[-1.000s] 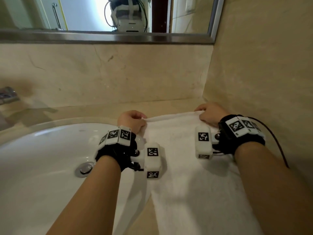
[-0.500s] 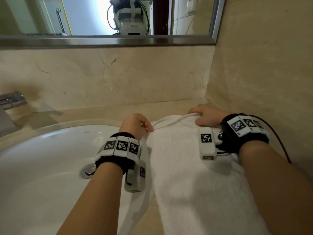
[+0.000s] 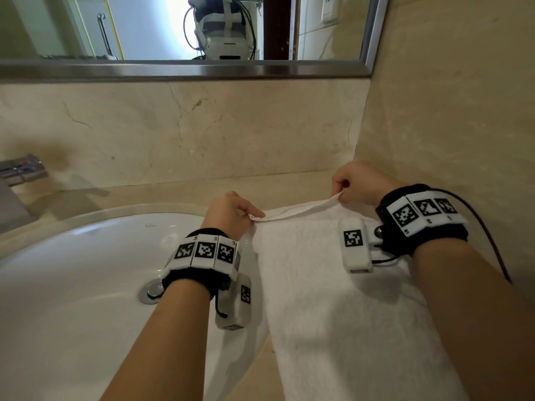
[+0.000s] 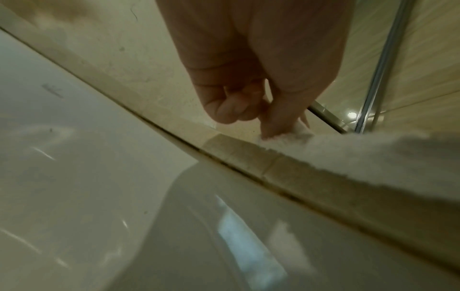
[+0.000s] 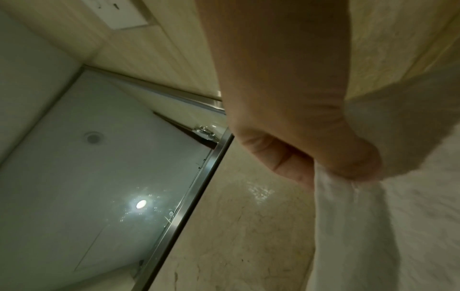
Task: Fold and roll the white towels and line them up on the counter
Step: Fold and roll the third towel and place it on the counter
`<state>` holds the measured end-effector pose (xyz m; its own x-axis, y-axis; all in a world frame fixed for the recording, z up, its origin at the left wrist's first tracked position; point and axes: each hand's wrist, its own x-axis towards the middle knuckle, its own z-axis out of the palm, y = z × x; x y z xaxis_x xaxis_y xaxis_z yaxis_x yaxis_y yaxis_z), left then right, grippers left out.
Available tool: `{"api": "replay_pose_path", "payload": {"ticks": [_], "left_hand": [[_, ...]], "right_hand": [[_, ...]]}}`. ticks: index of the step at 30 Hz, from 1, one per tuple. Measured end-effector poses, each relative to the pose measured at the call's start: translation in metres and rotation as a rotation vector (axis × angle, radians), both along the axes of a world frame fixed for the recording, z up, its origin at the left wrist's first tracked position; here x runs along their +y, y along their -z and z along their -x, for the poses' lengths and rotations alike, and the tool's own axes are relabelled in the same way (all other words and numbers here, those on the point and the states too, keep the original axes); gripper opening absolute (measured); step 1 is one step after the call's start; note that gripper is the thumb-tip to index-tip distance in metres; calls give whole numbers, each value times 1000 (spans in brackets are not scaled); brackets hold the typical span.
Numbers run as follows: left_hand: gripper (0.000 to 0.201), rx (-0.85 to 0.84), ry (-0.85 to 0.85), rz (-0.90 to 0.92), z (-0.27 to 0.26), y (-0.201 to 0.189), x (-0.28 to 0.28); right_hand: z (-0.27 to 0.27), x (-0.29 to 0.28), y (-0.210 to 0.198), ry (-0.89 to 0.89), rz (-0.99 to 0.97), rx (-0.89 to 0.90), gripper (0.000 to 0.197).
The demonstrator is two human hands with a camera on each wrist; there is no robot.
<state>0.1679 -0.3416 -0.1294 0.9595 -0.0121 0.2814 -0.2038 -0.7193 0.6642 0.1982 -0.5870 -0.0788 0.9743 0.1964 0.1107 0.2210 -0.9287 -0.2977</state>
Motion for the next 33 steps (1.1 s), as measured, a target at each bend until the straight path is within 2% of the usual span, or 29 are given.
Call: {"api": "replay_pose_path", "payload": {"ticks": [2,4,7,10,12,14,18,22,24,27,30,33], "left_hand": [[30,30,13,-12,2,-1,0],[34,81,20,-11,4,-1,0],[31,161,24,109,7,-4,0],[27,176,32,179,8,-6,-1],[17,152,58,118,8,-4,-1],[8,169,75,72,6,-4,2],[21,249,90,15,5,-8,7],[9,210,98,63,7,-9,4],[13,203,105,88,8,-9,3],[26,225,122,102,8,-10,3],[27,223,132,112,6,-10,3],[22,216,132,108,5,-10,2]], "right_hand": [[2,-1,-1,2,64,70,34],[4,-4,-4,9,79,182,26],[7,-5,-15,30,76,309,10],[1,-10,-13,26,51,275,15],[-3,-18,-4,19,3,239,13],[-4,-27,6,19,-23,208,20],[-6,-31,12,13,-13,165,23],[-4,-28,10,26,18,119,9],[-1,-26,5,43,30,173,25],[3,-12,-9,88,173,178,41],[3,4,-19,63,355,127,42],[-2,16,-22,-6,532,235,34]]}}
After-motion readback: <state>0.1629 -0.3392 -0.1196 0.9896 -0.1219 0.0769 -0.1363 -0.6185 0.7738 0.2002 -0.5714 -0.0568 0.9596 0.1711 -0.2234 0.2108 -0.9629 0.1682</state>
